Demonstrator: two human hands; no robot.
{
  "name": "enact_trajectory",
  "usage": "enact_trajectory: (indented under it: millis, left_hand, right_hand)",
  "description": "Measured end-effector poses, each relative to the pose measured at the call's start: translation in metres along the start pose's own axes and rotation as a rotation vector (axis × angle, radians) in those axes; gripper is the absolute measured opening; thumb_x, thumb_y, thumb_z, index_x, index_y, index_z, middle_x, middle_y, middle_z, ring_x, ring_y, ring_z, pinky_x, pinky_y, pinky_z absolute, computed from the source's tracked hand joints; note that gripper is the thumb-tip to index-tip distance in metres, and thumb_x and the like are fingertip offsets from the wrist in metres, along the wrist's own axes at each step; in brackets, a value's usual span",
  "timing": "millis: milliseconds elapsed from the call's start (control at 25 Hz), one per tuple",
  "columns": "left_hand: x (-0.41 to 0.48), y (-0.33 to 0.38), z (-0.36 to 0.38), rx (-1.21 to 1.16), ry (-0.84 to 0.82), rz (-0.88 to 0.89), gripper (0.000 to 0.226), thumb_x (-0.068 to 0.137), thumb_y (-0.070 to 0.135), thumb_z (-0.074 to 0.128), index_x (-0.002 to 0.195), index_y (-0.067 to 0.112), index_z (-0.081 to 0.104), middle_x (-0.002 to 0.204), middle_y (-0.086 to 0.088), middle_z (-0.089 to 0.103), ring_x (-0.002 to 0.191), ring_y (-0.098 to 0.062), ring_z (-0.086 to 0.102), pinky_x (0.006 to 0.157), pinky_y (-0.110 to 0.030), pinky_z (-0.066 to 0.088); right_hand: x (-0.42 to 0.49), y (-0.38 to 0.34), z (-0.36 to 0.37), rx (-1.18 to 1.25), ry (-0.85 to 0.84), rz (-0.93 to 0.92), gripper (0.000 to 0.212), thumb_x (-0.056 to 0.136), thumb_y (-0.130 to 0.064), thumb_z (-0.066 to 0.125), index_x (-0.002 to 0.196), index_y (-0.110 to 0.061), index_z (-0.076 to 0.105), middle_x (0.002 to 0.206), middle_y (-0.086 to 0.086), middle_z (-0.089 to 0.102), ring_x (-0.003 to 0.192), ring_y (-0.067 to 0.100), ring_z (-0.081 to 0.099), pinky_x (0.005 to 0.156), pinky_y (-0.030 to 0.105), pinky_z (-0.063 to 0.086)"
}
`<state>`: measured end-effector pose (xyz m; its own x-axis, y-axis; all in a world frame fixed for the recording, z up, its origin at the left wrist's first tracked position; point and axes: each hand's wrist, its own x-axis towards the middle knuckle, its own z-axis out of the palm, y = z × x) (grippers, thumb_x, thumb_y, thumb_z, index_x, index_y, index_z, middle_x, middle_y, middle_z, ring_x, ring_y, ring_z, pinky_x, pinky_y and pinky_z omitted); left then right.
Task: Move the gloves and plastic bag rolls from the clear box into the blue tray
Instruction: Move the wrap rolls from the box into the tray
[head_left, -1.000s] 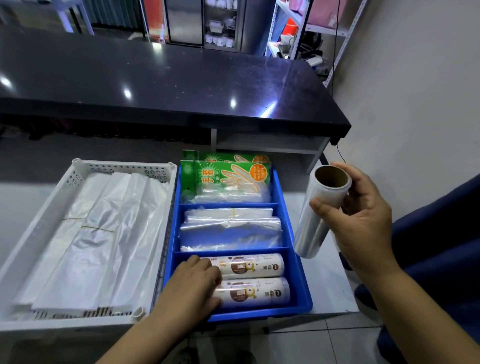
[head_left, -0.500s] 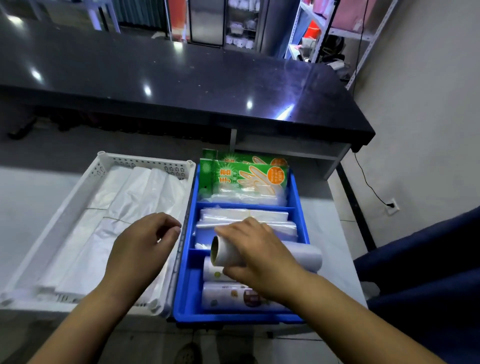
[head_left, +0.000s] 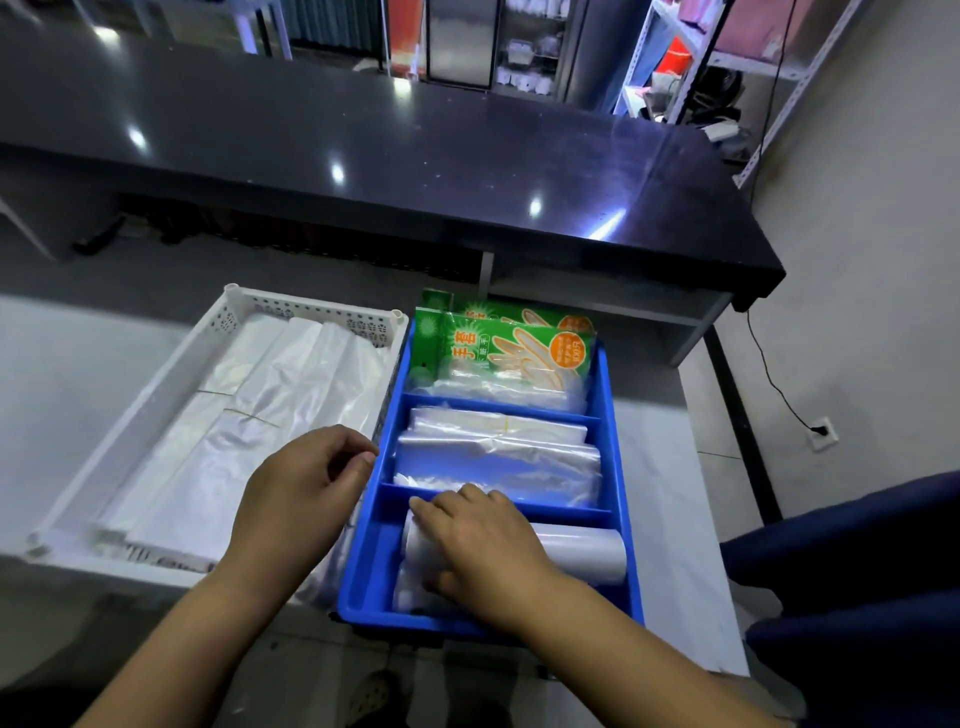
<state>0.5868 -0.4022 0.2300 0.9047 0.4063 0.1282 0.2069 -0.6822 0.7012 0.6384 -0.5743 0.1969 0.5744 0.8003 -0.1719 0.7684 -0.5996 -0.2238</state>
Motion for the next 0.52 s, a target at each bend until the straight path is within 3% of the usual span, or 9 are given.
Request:
enact_trajectory:
  millis: [240,520]
  left_hand:
    - [-0.027,0.01,0.013,0.039,0.078,-0.106,0.017,0.081,0.021,0.06,0.072,0.036,0.061,0.073,0.015,0.066,0.074,0.0,0.058,0.059,-0.023,0.045]
    - [-0.09,-0.02,-0.028,0.128,0.191,-0.246,0.019,0.08,0.023,0.062,0.073,0.041,0.058,0.073,0.023,0.062,0.071,0.001,0.058,0.06,-0.026,0.046]
  right_hand:
    - [0.002,0.004,0.008,-0.02,0.042,-0.109,0.069,0.081,-0.032,0.064,0.138,-0.012,0.032,0.13,0.013,0.052,0.116,0.033,0.046,0.093,0.044,0.039]
    - [0.005,-0.01,-0.004,0.01,0.087,-0.214,0.062,0.084,-0.04,0.057,0.136,-0.017,0.035,0.132,0.008,0.05,0.117,0.03,0.044,0.094,0.043,0.038]
